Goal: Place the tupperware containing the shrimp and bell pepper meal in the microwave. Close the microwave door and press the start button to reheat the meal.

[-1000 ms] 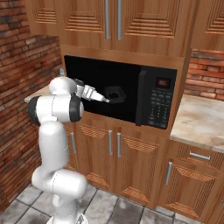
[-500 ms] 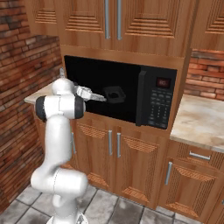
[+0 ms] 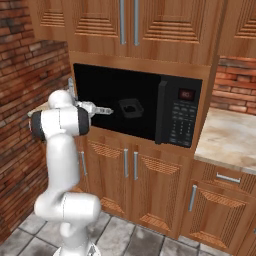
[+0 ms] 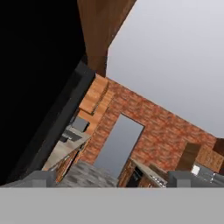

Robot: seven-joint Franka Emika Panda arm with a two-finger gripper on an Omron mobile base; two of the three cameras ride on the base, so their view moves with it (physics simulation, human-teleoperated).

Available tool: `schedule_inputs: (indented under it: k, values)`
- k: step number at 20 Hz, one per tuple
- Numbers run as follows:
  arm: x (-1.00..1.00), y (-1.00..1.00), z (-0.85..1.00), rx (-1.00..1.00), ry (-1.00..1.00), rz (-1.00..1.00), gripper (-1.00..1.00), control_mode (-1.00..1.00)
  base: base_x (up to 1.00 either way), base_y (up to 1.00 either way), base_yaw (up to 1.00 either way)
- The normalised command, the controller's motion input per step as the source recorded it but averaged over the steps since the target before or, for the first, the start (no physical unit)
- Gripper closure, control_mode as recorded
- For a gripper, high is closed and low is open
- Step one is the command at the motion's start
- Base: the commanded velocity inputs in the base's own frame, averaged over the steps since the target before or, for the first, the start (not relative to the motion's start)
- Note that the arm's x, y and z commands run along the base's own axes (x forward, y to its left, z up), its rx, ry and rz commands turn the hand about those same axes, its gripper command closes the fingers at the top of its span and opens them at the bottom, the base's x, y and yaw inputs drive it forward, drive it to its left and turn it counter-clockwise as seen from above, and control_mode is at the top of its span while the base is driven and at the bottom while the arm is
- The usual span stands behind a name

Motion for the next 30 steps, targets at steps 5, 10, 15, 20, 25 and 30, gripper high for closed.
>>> schedule_inputs:
  k: [5,10,15,20,25,30]
  values:
    - [-1.0,-0.28,0.76,0.17,-0.01,0.51,-1.0,-1.0,0.0,0.0,0.0]
    - [-1.0,-0.33,0.35,0.29,0.04,0.51,-1.0,-1.0,0.0,0.0,0.0]
    - [-1.0,-0.4,0.15,0.38,0.14,0.47,-1.0,-1.0,0.0,0.0,0.0]
    - [-0.9,-0.5,0.03,0.42,0.21,0.43,-1.0,-1.0,0.0,0.0,0.0]
    - [-0.09,-0.75,0.0,0.63,0.1,0.28,-1.0,-1.0,0.0,0.0,0.0]
    - [0.0,-1.0,0.0,0.67,-0.04,0.17,-1.0,-1.0,0.0,0.0,0.0]
